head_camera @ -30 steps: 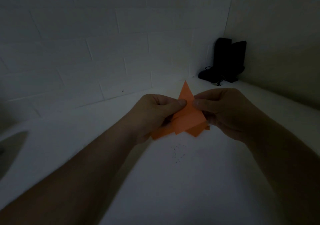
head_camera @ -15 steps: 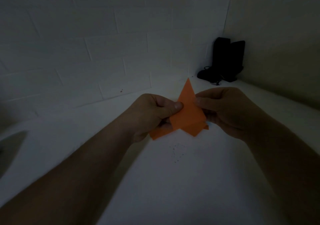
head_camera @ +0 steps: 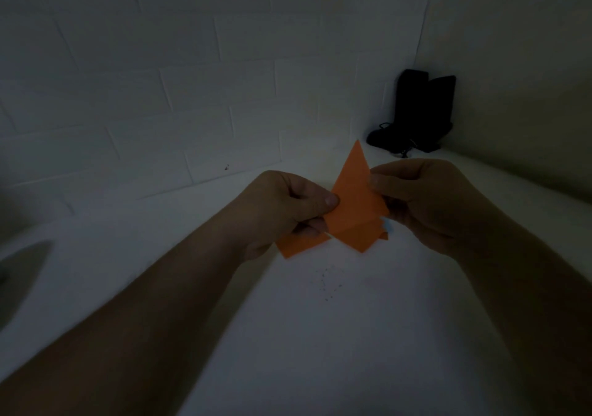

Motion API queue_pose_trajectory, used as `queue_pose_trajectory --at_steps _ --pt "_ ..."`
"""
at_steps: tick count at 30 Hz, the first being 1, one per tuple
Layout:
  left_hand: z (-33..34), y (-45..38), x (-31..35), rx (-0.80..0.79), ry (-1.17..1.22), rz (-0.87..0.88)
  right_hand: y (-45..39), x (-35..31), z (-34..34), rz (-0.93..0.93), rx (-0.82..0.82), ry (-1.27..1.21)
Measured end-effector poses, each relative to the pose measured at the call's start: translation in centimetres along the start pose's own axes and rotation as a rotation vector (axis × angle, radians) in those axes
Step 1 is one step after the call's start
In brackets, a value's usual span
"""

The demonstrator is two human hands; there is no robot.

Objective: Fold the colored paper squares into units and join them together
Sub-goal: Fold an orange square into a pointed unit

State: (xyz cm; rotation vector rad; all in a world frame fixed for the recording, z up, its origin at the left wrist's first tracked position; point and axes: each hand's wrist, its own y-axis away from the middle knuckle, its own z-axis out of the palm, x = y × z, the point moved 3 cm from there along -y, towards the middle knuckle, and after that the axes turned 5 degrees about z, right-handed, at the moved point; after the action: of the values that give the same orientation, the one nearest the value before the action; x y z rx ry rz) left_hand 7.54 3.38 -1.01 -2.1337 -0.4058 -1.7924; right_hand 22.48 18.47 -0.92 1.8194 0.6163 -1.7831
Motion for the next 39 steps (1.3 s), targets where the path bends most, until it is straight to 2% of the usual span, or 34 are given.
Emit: queue_pose_trajectory --at_steps 17,24,32,36,39 --pt "-0.4 -0.3 -0.7 0.054 0.026 -0.001 0.0 0.0 0.0 -0.058 0.036 -0.055" --pt "-0.5 -0.3 -0.6 0.042 0.000 0.025 0.2 0.3 1.1 0.107 -0.062 -0.078" --pt "0.0 -0.4 -0.7 -0.015 -0.042 0.022 0.9 0.1 1.3 -0.004 0.005 -0.043" --pt "-0.1 -0.5 -0.3 0.094 0.028 0.107 0.8 0.0 1.2 0.027 -0.016 -0.137" --pt "0.0 -0.5 -0.1 0.169 0.150 0.141 1.1 0.1 1.3 0.075 -0.073 -0.061"
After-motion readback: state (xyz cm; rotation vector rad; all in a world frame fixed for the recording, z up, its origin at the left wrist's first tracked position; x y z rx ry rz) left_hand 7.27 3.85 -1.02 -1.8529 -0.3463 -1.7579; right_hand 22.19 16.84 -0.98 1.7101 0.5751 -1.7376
